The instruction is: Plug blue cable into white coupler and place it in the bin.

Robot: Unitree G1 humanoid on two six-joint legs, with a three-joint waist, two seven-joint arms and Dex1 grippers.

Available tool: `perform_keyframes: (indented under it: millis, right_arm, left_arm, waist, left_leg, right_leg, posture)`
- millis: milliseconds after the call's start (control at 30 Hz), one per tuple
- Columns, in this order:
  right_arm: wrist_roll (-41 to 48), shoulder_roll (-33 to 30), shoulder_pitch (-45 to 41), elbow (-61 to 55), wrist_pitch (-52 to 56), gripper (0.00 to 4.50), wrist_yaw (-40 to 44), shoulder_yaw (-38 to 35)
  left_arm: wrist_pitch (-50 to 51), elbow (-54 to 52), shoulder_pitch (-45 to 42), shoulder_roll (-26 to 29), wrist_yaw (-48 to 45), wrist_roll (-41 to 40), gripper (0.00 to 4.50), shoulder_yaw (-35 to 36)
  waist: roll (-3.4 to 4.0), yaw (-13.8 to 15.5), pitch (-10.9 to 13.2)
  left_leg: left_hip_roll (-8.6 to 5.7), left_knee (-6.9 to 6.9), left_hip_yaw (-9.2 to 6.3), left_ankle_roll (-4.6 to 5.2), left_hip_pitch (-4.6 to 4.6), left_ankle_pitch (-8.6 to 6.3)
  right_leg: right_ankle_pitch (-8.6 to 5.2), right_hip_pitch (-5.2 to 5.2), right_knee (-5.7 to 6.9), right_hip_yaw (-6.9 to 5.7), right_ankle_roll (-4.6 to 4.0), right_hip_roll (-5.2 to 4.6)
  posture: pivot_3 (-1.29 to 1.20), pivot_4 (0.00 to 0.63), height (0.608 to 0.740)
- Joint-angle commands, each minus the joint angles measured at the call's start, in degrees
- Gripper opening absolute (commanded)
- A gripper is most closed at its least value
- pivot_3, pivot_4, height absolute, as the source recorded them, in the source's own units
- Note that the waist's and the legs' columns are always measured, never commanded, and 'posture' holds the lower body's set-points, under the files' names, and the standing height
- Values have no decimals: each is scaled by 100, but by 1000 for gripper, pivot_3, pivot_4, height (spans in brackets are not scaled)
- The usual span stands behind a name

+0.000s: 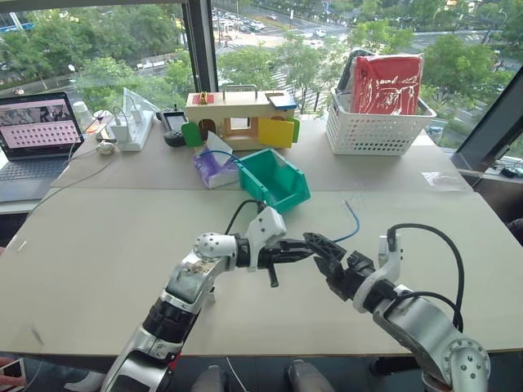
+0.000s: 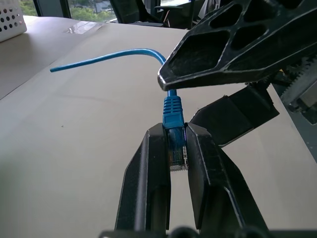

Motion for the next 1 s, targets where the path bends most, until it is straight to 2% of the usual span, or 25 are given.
perform_keyframes:
  millis: [33,300,333,367,433,700,733,800,833,1000]
  right_arm:
    - [-47,-74,-31,-176,-277,4297,219,55]
    - [-58,-201,-7,-215,-544,4297,339,279]
    - [-51,-210,-1,-220,-565,3809,342,299]
    - [-41,-220,5,-227,-587,3651,353,321]
    - [-31,-234,6,-231,-622,2993,380,356]
    - [18,-326,24,-265,-770,183,410,472]
    - [22,-335,24,-269,-788,18,408,479]
    - [32,-363,22,-263,-813,0,415,475]
    - [33,-374,18,-256,-827,0,420,469]
    - [-117,-357,-100,-147,-1006,0,543,308]
  left_arm:
    - [81,-272,-7,28,31,-147,82,39]
    - [84,-319,19,87,33,-159,82,-71]
    - [78,-313,16,88,31,-158,83,-80]
    - [72,-308,11,88,24,-161,83,-92]
    - [76,-299,0,88,-9,-191,83,-113]
    - [125,-240,-48,92,30,-255,83,-96]
    - [127,-220,-57,79,80,-251,83,-61]
    - [274,-167,-104,43,130,-383,1085,84]
    - [306,-176,-115,79,51,-437,1184,99]
    - [361,-250,-258,226,64,-649,3132,439]
  waist:
    - [0,4,0]
    - [0,38,0]
    - [0,47,0]
    - [0,51,0]
    - [0,60,0]
    - [0,106,0]
    - [0,108,0]
    - [0,110,0]
    - [0,110,0]
    - [0,107,0]
  left_leg:
    - [0,0,0,0,0,0]
    - [-1,0,1,0,-1,0]
    - [-1,0,1,0,-1,0]
    - [-2,0,1,0,-1,0]
    - [-2,0,1,0,-1,0]
    - [-2,0,2,0,-1,0]
    - [-2,0,2,0,0,0]
    - [-2,0,2,0,-1,0]
    - [-2,0,2,0,-1,0]
    - [-2,1,2,0,0,0]
  right_leg:
    - [0,0,0,0,0,0]
    - [0,0,-1,1,0,-1]
    - [0,0,-1,1,0,-1]
    - [0,0,-2,2,0,-1]
    - [0,0,-2,3,1,-1]
    - [0,0,-3,4,0,-1]
    - [0,1,-3,4,1,-1]
    - [0,0,-3,4,1,-1]
    - [0,0,-3,4,1,-1]
    - [0,-1,-2,4,0,0]
  posture:
    - [0,150,739]
    - [0,150,739]
    - [0,150,739]
    - [0,150,739]
    - [0,150,739]
    - [0,150,739]
    - [0,150,739]
    - [0,150,739]
    - [0,150,739]
    - [0,150,739]
